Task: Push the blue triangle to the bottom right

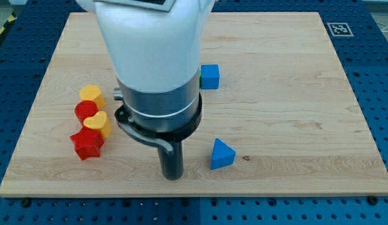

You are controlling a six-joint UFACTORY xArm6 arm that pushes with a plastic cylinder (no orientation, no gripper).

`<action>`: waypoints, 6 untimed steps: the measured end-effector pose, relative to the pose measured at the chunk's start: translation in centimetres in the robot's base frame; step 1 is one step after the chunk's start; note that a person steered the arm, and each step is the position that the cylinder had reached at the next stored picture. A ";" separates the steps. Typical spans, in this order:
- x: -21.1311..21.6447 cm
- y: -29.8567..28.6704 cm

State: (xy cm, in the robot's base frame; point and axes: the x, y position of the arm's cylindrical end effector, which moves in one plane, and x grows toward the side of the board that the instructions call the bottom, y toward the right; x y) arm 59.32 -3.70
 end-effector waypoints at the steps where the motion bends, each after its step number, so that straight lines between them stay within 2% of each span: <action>1: -1.3 3.5; 6: -2.1 28.0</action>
